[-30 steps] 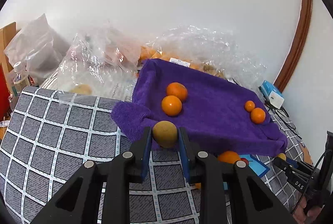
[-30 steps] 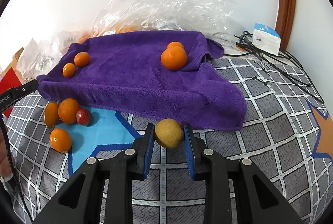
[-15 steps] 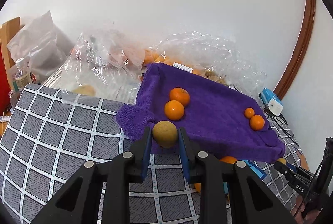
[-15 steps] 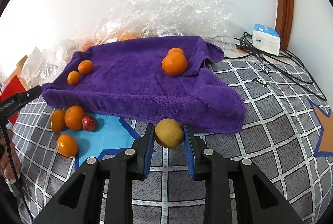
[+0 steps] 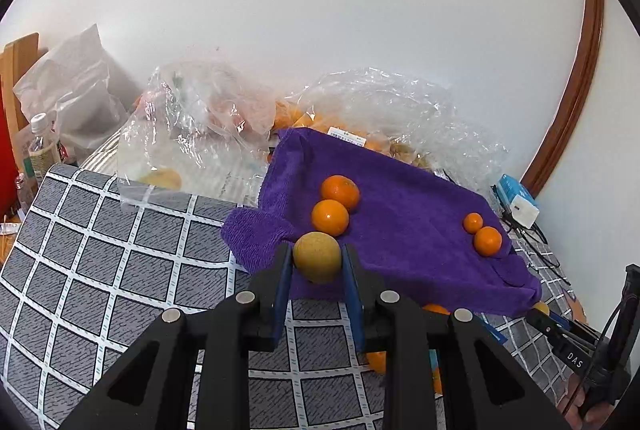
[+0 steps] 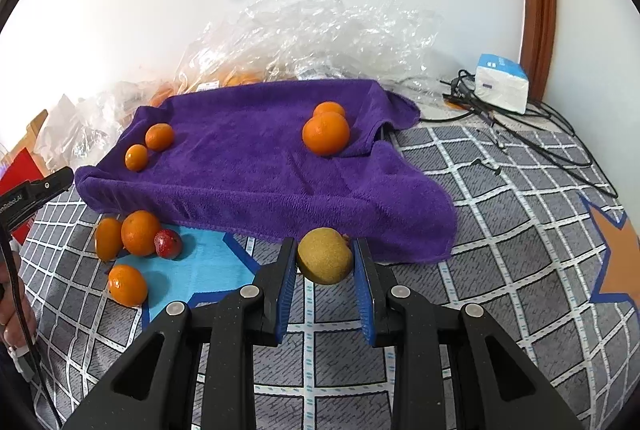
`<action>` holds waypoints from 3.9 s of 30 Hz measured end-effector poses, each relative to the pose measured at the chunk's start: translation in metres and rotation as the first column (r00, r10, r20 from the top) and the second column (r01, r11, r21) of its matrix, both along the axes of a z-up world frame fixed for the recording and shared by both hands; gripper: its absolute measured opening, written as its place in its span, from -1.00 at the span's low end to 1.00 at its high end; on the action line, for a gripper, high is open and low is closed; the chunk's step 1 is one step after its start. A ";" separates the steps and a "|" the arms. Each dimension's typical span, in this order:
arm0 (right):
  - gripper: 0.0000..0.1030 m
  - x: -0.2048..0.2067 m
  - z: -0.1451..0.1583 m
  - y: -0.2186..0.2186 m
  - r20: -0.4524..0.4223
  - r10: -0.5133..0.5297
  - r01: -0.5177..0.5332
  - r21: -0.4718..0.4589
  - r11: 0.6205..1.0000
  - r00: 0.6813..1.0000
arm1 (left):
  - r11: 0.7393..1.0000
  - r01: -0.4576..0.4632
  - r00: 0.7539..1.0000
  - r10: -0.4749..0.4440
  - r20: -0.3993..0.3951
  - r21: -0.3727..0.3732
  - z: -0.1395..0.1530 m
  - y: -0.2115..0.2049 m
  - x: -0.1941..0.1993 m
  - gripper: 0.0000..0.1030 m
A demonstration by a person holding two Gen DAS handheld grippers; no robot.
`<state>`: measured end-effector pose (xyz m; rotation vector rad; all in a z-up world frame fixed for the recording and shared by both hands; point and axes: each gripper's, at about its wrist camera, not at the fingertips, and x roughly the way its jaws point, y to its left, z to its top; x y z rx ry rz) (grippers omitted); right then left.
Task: Organize fruits
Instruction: 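Carry the kiwi and the yellow fruit up over the purple towel, then lower both fruits onto the towel and open both tools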
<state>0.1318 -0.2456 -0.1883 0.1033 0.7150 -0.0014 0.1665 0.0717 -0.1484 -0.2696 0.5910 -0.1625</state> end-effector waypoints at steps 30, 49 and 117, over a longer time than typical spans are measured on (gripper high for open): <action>-0.46 -0.007 0.026 -0.016 0.030 -0.037 0.037 -0.005 0.999 0.999 | 1.000 -0.005 1.000 0.005 0.005 0.008 -0.002 0.001 0.001 -0.54; -0.46 -0.001 0.032 -0.022 0.038 -0.036 0.037 -0.009 0.999 0.999 | 1.000 -0.019 1.000 0.019 0.006 0.008 -0.003 0.003 0.002 -0.54; -0.40 0.103 -0.006 0.002 -0.075 0.088 -0.091 -0.039 0.995 0.993 | 0.958 0.023 0.988 0.022 -0.156 0.287 -0.019 -0.059 0.079 -0.53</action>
